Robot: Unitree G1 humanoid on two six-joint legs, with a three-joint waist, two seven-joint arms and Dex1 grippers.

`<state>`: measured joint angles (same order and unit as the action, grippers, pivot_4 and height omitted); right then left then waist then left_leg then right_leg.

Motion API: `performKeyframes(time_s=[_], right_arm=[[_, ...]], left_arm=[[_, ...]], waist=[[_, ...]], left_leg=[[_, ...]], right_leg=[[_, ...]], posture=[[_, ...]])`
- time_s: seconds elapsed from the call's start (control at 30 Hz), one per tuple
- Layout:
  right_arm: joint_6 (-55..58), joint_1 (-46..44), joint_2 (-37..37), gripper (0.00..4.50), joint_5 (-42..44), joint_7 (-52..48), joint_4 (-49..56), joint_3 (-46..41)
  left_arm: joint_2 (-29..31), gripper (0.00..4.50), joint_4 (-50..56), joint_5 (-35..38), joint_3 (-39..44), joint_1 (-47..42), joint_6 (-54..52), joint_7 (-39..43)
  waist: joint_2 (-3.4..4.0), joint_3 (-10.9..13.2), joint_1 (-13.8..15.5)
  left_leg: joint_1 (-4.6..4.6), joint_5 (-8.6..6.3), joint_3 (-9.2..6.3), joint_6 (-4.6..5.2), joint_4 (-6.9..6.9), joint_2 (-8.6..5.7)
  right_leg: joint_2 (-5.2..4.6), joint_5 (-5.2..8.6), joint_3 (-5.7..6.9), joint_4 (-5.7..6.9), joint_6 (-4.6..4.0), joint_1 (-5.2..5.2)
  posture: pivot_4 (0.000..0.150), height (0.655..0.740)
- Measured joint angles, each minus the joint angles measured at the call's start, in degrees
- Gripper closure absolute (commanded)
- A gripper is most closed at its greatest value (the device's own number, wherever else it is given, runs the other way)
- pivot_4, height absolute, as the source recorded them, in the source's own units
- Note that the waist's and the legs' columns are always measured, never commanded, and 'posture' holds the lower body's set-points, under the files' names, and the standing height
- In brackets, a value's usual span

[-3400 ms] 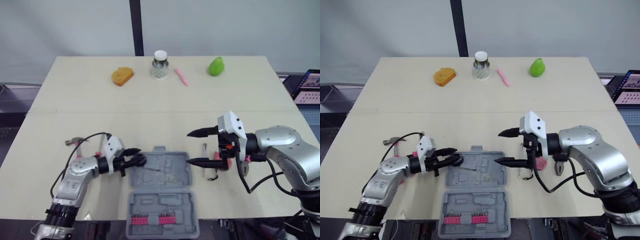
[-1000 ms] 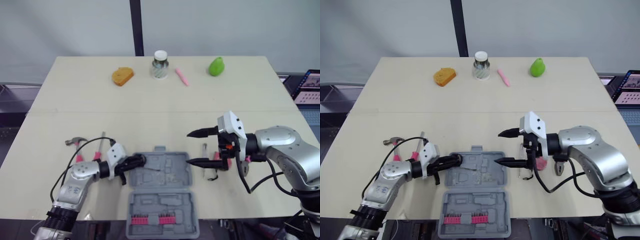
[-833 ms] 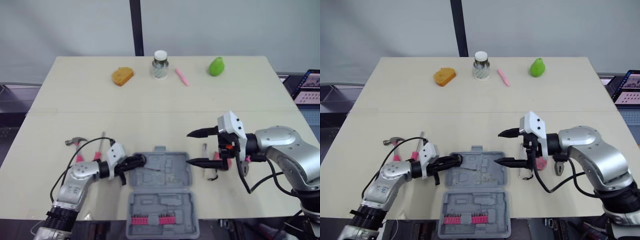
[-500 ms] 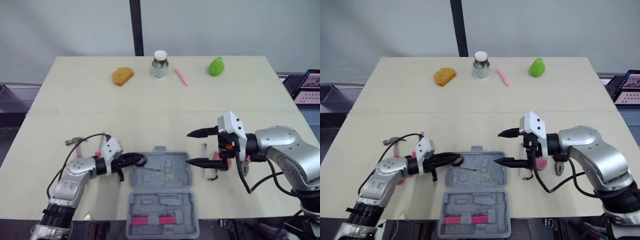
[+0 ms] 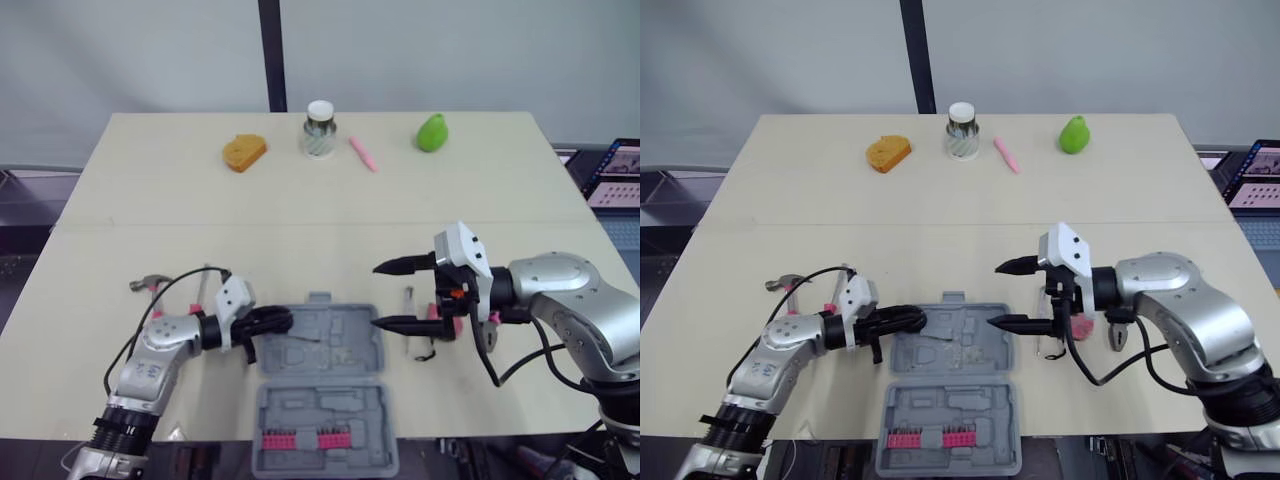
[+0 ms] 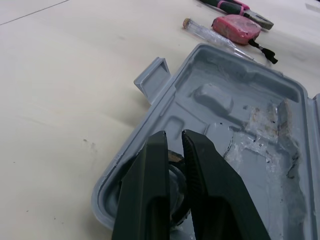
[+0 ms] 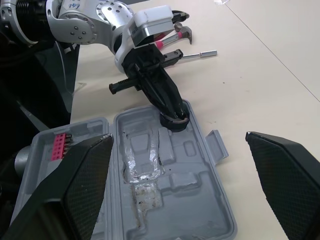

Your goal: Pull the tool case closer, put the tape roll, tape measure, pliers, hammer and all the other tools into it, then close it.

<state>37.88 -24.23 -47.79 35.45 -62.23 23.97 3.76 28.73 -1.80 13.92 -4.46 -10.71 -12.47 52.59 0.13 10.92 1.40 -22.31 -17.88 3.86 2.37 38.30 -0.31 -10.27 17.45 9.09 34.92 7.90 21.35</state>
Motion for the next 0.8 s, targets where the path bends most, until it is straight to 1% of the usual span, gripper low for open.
performKeyframes(time_s=[0.27,0.8], right_arm=[[0.1,0.0,0.0,0.0,0.1,0.2,0.0,0.0],[0.1,0.0,0.0,0.0,0.4,0.4,0.0,0.0]], left_arm=[[0.3,3.93,-3.6,-3.1,-1.2,-0.3,4.0,-0.2],[0.2,3.93,-6.4,-5.3,-2.5,-1.6,8.6,-0.6]], waist=[[0.0,0.0,0.0],[0.0,0.0,0.0]], left_leg=[[0.0,0.0,0.0,0.0,0.0,0.0],[0.01,0.0,0.0,0.0,0.0,0.0]], right_leg=[[0.0,0.0,0.01,0.0,0.0,0.0],[0.0,0.0,0.0,0.01,0.0,0.0]], posture=[[0.15,0.74],[0.15,0.74]])
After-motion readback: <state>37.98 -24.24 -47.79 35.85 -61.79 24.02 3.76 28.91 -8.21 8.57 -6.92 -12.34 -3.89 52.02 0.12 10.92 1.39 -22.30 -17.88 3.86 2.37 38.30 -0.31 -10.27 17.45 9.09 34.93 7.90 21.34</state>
